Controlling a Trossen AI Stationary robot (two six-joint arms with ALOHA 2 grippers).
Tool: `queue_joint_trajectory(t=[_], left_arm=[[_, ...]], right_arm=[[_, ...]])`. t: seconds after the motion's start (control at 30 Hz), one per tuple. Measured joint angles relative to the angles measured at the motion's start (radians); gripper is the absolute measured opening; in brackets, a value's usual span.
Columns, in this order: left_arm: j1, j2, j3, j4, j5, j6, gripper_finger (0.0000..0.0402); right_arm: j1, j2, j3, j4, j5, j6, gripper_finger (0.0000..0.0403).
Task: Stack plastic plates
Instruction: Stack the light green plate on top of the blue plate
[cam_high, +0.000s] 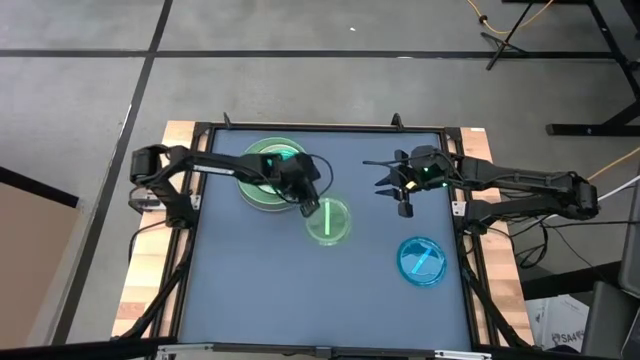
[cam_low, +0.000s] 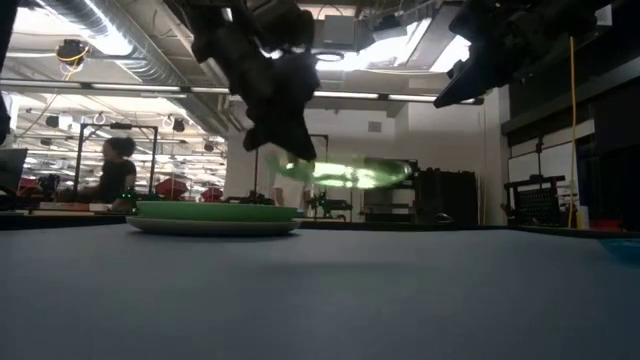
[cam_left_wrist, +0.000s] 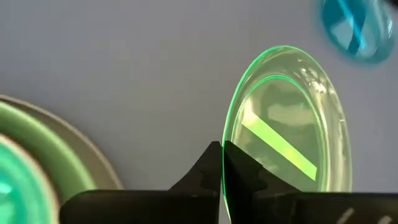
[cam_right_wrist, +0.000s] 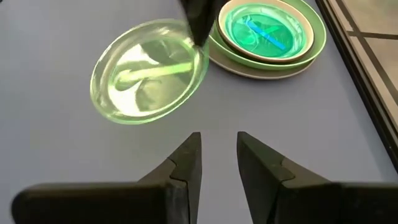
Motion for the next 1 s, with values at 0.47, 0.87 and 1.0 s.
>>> queue_joint_trajectory(t=[0.47,0.87,1.0], left_arm=[[0.327,-0.172,0.003,-0.188,0.000,0.086,0.0000],[0.576,-0.173,0.003,-0.401,0.000,0.188,0.0000],[0.616,-0.173,0.003,-0.418,0.000,0.202,0.0000]], right_arm=[[0.000,0.000,0.000,-0.012,0.000,0.003,0.0095],[0.000,0.000,0.000,-0.015,0.000,0.003,0.0095],[0.000,0.000,0.000,-0.015,0.000,0.003,0.0095]])
